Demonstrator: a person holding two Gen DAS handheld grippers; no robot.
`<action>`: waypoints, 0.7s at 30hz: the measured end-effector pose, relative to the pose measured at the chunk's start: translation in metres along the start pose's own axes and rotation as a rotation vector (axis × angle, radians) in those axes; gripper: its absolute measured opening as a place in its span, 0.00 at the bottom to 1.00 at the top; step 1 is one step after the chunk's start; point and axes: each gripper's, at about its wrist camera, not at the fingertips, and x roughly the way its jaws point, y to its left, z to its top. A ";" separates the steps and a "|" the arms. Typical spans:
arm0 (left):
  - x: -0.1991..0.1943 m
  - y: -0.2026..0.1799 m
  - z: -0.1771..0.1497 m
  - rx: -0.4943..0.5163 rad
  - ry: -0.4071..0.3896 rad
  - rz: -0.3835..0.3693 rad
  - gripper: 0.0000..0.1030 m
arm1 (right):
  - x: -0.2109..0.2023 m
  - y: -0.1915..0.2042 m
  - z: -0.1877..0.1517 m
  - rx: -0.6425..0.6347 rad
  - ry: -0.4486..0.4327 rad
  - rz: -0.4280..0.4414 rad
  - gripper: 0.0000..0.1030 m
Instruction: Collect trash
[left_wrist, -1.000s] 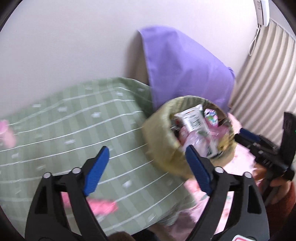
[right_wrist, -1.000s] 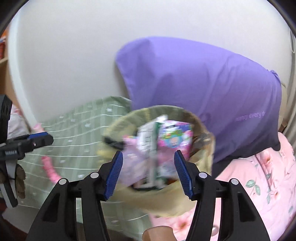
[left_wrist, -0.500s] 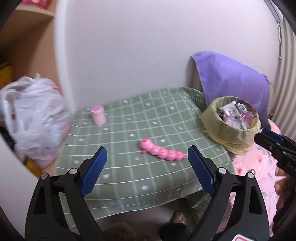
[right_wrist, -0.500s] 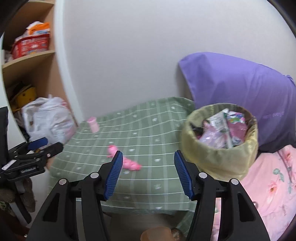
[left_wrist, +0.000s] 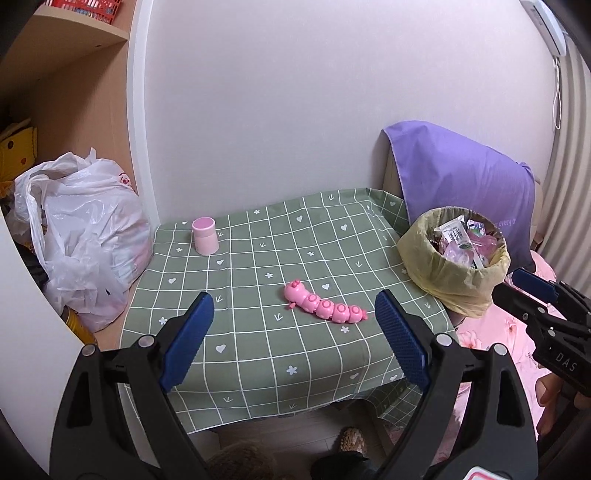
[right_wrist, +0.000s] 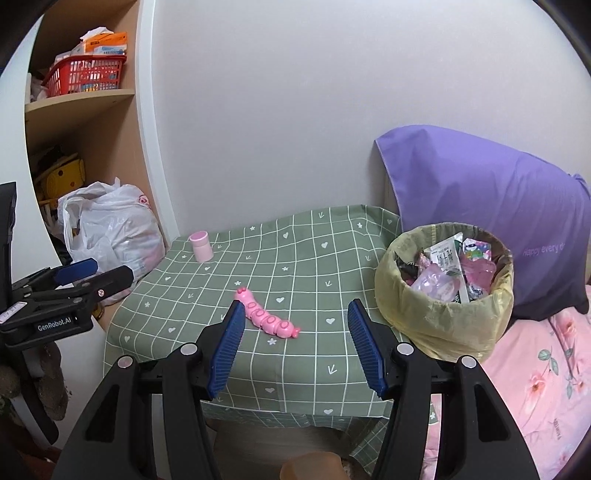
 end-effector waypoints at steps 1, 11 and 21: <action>-0.001 0.000 0.000 -0.002 -0.001 0.000 0.82 | -0.001 0.000 0.000 0.000 -0.001 -0.001 0.53; -0.009 0.004 -0.003 -0.014 -0.002 0.012 0.82 | -0.003 0.008 -0.002 -0.022 0.002 0.011 0.53; -0.015 0.008 -0.004 -0.016 -0.008 0.024 0.82 | -0.002 0.016 -0.002 -0.033 0.005 0.032 0.53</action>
